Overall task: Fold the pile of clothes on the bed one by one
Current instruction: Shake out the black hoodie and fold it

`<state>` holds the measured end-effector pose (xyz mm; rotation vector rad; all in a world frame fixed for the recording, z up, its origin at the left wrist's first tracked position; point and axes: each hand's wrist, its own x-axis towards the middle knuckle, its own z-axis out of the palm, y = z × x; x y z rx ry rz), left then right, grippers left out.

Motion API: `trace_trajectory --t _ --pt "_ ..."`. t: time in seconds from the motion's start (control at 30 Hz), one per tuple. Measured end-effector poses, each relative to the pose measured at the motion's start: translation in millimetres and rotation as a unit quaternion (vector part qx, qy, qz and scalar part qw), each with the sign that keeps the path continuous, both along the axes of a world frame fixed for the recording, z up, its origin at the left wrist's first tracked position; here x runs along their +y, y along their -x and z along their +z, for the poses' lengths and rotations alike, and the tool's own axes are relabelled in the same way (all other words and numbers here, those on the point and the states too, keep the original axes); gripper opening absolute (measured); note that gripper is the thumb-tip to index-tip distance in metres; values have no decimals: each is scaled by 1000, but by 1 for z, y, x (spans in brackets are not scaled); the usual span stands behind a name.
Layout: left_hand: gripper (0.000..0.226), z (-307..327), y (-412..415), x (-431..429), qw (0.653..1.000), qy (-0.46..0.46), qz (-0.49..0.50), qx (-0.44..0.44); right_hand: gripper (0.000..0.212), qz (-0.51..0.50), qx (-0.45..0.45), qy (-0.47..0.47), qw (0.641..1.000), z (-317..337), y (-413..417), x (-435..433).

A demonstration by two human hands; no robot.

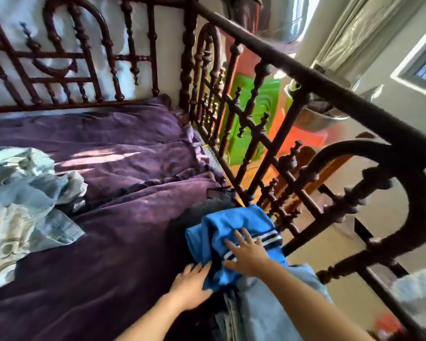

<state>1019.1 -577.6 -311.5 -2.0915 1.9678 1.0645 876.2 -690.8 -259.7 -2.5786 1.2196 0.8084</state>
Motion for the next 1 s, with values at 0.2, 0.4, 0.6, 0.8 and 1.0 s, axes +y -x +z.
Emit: trace_trajectory --t 0.2,0.4,0.6,0.8,1.0 --pt "65 4 -30 4 994 -54 93 0 127 15 13 -50 999 -32 -13 3" --pt "61 18 -51 21 986 -21 168 -7 63 -10 -1 -34 999 -20 -22 3" --pt "59 53 -97 72 958 79 276 4 43 61 -142 98 983 17 -82 41" --pt "56 113 -164 183 906 168 385 -54 25 210 -261 166 927 56 -167 114" --pt "63 172 -204 314 841 241 473 -100 55 335 -317 115 880 133 -224 208"
